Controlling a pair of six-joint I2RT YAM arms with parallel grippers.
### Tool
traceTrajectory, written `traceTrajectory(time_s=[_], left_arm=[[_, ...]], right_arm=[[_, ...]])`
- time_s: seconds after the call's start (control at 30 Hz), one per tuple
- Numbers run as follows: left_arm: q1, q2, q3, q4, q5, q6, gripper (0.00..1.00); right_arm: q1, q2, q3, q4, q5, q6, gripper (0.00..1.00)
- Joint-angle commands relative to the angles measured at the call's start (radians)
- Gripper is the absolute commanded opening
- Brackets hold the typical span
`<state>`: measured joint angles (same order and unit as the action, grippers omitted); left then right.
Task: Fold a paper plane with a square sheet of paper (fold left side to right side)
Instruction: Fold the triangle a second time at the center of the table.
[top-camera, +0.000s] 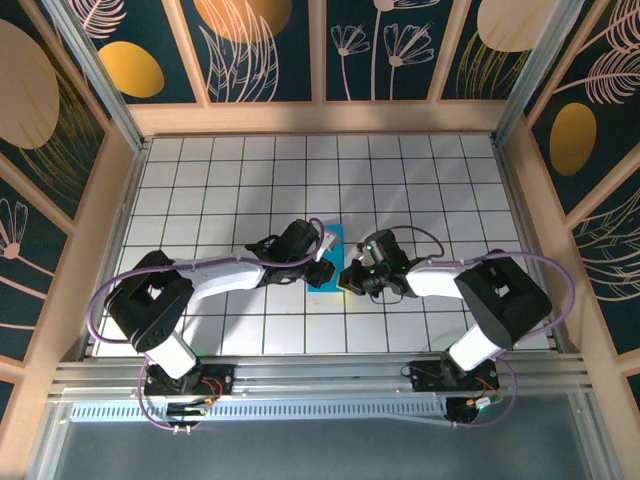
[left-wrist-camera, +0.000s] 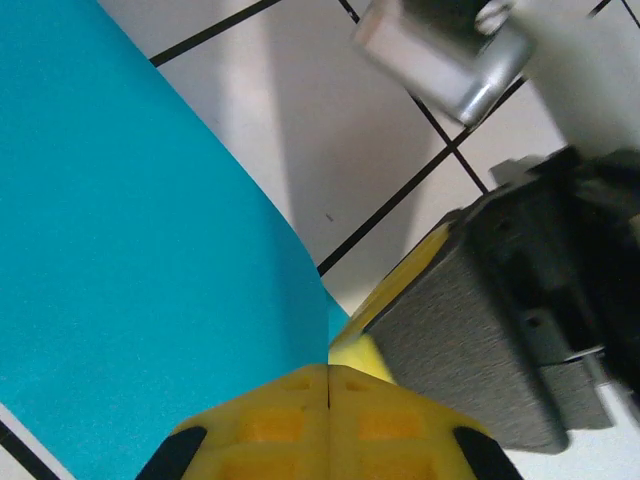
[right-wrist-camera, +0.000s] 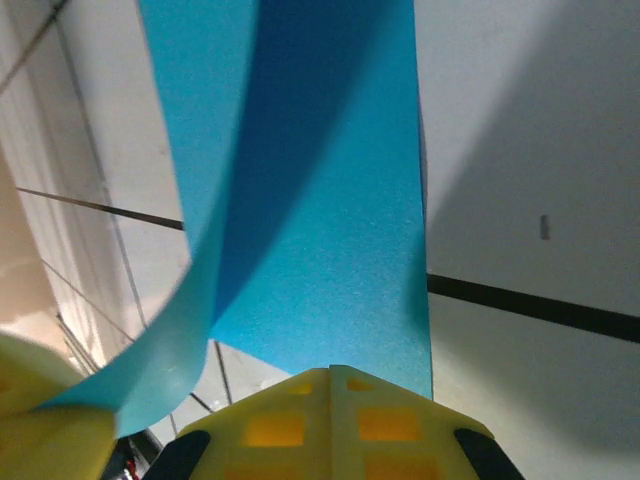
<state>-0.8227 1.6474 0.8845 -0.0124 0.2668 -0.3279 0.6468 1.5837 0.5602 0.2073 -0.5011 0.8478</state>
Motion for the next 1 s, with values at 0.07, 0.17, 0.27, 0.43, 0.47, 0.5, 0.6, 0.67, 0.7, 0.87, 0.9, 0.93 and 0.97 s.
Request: traceTrajectory(time_s=[0.07,0.17,0.27,0.43,0.47,0.5,0.6,0.67,0.7,0.87,0.9,0.93,0.97], left_arm=[[0.013,0.005,-0.013,0.017,0.020,-0.015,0.00],[0.016,0.005,-0.017,0.015,0.014,-0.016,0.00],[0.020,0.005,-0.025,0.012,0.007,-0.011,0.00],[0.029,0.012,-0.032,0.001,-0.023,0.001,0.00],[0.030,0.013,-0.032,-0.001,-0.030,0.006,0.00],[0.033,0.017,-0.033,-0.005,-0.036,0.008,0.00],[0.040,0.023,-0.032,-0.009,-0.052,0.016,0.00],[0.045,0.025,-0.031,-0.010,-0.071,0.024,0.00],[0.048,0.027,-0.030,-0.012,-0.080,0.028,0.00],[0.066,0.039,-0.017,-0.026,-0.105,0.049,0.00],[0.069,0.041,-0.015,-0.027,-0.109,0.054,0.00],[0.071,0.046,-0.010,-0.031,-0.114,0.059,0.00],[0.072,0.048,-0.007,-0.037,-0.119,0.063,0.00]], right_arm=[[0.019,0.034,0.043,-0.019,0.054,0.008,0.00],[0.019,0.037,0.043,-0.066,0.067,-0.006,0.00],[0.019,0.039,0.043,-0.109,0.080,-0.025,0.00],[0.019,0.044,0.043,-0.156,0.090,-0.050,0.00],[0.018,0.045,0.044,-0.159,0.091,-0.050,0.00],[0.019,0.047,0.045,-0.161,0.091,-0.053,0.00],[0.019,0.055,0.050,-0.170,0.093,-0.059,0.00],[0.018,0.061,0.055,-0.176,0.093,-0.061,0.00],[0.019,0.064,0.056,-0.179,0.092,-0.062,0.00],[0.018,0.072,0.066,-0.196,0.090,-0.069,0.00],[0.019,0.072,0.067,-0.198,0.090,-0.070,0.00],[0.019,0.072,0.067,-0.199,0.091,-0.071,0.00],[0.019,0.072,0.066,-0.200,0.090,-0.071,0.00]])
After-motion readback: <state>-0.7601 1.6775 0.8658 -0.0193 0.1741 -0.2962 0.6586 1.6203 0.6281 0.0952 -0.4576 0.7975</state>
